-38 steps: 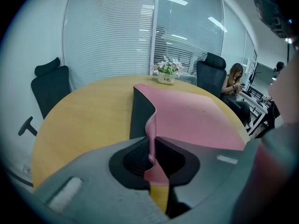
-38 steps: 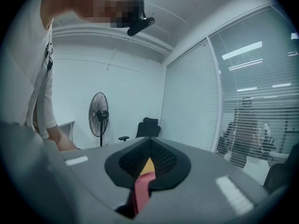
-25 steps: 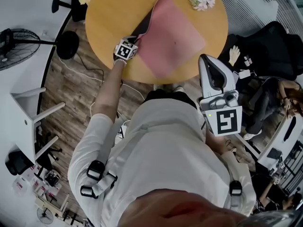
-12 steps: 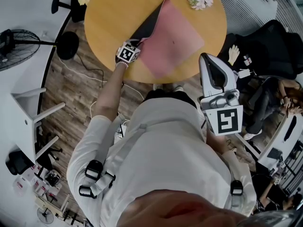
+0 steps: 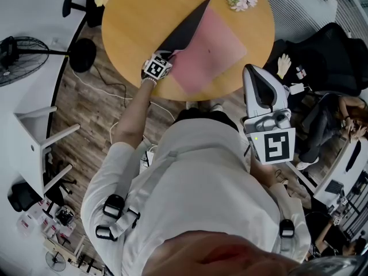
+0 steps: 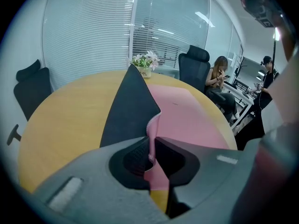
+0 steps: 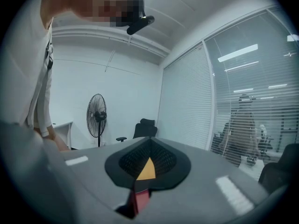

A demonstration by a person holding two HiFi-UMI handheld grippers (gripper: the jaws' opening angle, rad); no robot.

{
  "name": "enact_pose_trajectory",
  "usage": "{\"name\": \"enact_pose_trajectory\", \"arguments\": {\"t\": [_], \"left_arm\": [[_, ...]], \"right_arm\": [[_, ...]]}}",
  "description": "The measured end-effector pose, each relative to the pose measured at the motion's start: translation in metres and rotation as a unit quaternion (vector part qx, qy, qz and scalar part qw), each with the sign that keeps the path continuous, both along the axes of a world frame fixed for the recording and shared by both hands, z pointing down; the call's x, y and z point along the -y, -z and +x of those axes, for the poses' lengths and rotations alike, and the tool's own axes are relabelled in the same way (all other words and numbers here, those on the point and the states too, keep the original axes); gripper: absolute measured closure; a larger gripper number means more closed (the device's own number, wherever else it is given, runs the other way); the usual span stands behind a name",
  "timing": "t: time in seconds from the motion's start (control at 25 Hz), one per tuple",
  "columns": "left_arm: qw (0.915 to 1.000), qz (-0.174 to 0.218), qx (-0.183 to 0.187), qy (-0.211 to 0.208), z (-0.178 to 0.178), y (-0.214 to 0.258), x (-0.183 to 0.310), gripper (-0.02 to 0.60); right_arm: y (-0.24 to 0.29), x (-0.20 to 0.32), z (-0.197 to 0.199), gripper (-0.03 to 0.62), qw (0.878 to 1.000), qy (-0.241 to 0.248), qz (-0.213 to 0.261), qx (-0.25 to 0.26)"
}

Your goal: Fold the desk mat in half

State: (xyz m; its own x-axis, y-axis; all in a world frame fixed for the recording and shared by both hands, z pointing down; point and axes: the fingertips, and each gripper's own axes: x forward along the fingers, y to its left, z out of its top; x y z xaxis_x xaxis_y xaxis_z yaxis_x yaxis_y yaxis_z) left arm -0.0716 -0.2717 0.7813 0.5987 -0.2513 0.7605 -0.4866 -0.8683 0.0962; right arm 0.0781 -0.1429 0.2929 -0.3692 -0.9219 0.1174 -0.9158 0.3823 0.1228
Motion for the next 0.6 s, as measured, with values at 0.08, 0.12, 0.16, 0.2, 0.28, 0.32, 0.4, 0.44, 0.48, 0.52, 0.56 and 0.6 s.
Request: {"name": "enact_pose_trajectory", "arguments": {"t": [0.08, 0.12, 0.16, 0.2, 0.28, 0.32, 0.4, 0.44, 0.48, 0.52, 0.56, 0.6], "left_arm": [[1.0000, -0.005, 0.004, -0.005, 0.001, -0.002, -0.006, 0.541], [0.9999, -0.009, 0.007, -0.008, 0.001, -0.003, -0.009, 0.541], [0.9998, -0.011, 0.010, -0.010, 0.001, -0.003, -0.012, 0.541], [0.9998, -0.012, 0.011, -0.013, 0.002, -0.004, -0.015, 0.541], [0.9997, -0.012, 0.010, -0.020, 0.004, -0.006, -0.021, 0.541], [0.9996, -0.013, 0.011, -0.024, 0.005, -0.008, -0.024, 0.541], [0.9993, -0.016, 0.018, -0.030, 0.005, -0.009, -0.031, 0.542], [0.9991, -0.016, 0.021, -0.033, 0.006, -0.008, -0.033, 0.541], [0.9989, -0.014, 0.024, -0.037, 0.006, -0.009, -0.036, 0.543], [0.9987, -0.012, 0.026, -0.042, 0.007, -0.009, -0.039, 0.541], [0.9985, -0.012, 0.029, -0.045, 0.007, -0.010, -0.042, 0.541], [0.9983, -0.013, 0.031, -0.048, 0.008, -0.012, -0.045, 0.541]], "right_arm": [[-0.001, 0.000, 0.000, 0.589, 1.000, 0.001, -0.002, -0.001], [-0.001, 0.000, 0.001, 0.589, 1.000, 0.000, -0.003, 0.000], [-0.001, 0.000, 0.002, 0.589, 1.000, -0.001, -0.003, 0.000], [0.000, 0.000, 0.003, 0.589, 1.000, -0.002, -0.002, 0.000], [-0.001, -0.002, 0.005, 0.589, 1.000, 0.001, 0.000, -0.004], [-0.002, -0.003, 0.005, 0.589, 1.000, 0.004, 0.001, -0.007], [-0.003, -0.004, 0.007, 0.589, 1.000, 0.009, 0.004, -0.011], [-0.004, -0.005, 0.008, 0.589, 1.000, 0.009, 0.003, -0.013], [-0.003, -0.005, 0.009, 0.589, 1.000, 0.006, 0.001, -0.011], [-0.002, -0.004, 0.008, 0.589, 1.000, 0.002, -0.002, -0.004], [0.000, -0.004, 0.008, 0.589, 1.000, -0.001, -0.003, 0.002], [0.001, -0.004, 0.008, 0.589, 1.000, -0.003, -0.003, 0.005]]}}
